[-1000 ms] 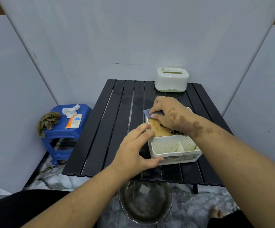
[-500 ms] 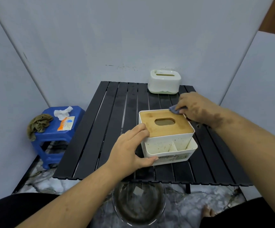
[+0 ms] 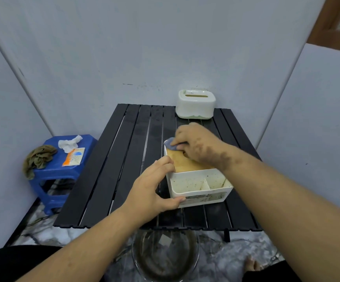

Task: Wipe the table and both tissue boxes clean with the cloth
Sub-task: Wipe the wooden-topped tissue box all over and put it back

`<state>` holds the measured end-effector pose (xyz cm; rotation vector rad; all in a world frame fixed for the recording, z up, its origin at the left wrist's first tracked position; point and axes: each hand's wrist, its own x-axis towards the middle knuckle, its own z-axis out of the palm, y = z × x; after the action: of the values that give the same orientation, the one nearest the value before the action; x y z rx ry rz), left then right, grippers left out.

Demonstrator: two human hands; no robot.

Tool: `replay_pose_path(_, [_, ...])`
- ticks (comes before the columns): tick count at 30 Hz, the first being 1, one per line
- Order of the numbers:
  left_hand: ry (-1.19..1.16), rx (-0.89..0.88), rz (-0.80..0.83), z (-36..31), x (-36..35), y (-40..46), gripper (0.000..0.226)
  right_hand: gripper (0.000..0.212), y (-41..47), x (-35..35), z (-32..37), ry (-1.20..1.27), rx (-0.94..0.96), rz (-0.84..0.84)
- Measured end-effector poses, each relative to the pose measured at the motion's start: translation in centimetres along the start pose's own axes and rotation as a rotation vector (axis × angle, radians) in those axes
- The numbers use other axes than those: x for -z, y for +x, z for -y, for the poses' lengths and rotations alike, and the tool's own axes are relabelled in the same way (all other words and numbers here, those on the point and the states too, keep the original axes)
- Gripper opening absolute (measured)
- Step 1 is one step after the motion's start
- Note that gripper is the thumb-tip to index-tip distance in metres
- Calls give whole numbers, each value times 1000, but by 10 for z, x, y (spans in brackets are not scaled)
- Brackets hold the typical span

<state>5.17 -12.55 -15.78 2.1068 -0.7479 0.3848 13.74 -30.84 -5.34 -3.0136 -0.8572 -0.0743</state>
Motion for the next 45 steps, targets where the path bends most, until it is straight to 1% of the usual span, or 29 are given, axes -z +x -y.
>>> replay_pose_path(2, [5,3,0,0,1,-1,59,24,4,-7,8,75,35,-52])
replay_pose_path(5, [9,-5,13,0,0,0,59,25,-9,-10,-11,247,23,-106])
replay_pose_path(7, [15,3,24,-1,-2,1,60,25,-23,-10,-31,253,19,-98])
replay_pose_path(10, [26,22,39,-3,-2,2,60,24,-46,-4,-59,267,-43,-78])
replay_pose_path(14, [12,32,34,-8,-1,2,59,24,-71,2,-71,309,-87,-90])
replay_pose_path(19, [19,49,43,-7,0,2,59,23,-97,-2,-53,329,-103,-121])
replay_pose_path(21, [15,46,35,-8,0,2,59,24,-112,-4,-46,350,-75,-139])
replay_pose_path(23, [3,46,28,-9,-1,2,59,26,-122,-4,-45,374,-37,-115])
replay_pose_path(25, [-15,50,23,-10,-2,2,59,26,-125,-4,-51,397,-62,-132])
replay_pose_path(27, [-32,49,9,-13,-2,3,58,25,-125,-6,-53,410,-117,-199])
replay_pose_path(29, [-65,61,-10,-15,-1,3,63,23,-123,-8,-46,367,-140,-215])
replay_pose_path(31, [-88,99,-27,-12,-3,2,65,23,-119,-11,-31,323,-118,-195])
replay_pose_path(33, [-119,118,-56,-8,-7,-1,67,21,-112,-13,-10,311,-55,-230])
replay_pose_path(36, [-133,63,-98,-6,-9,-2,68,21,-92,-24,19,324,13,-263])
replay_pose_path(39, [-109,32,-94,-4,-7,-2,61,21,-85,-23,30,321,16,-224])
replay_pose_path(41, [-93,52,-82,-3,-5,-3,61,20,-92,-16,13,304,-42,-211])
replay_pose_path(44, [-78,62,-64,-2,-6,-3,61,19,-105,-9,-20,281,-220,-210])
replay_pose_path(45, [-84,62,-68,-1,-7,-3,60,19,-105,-9,-22,281,-234,-223])
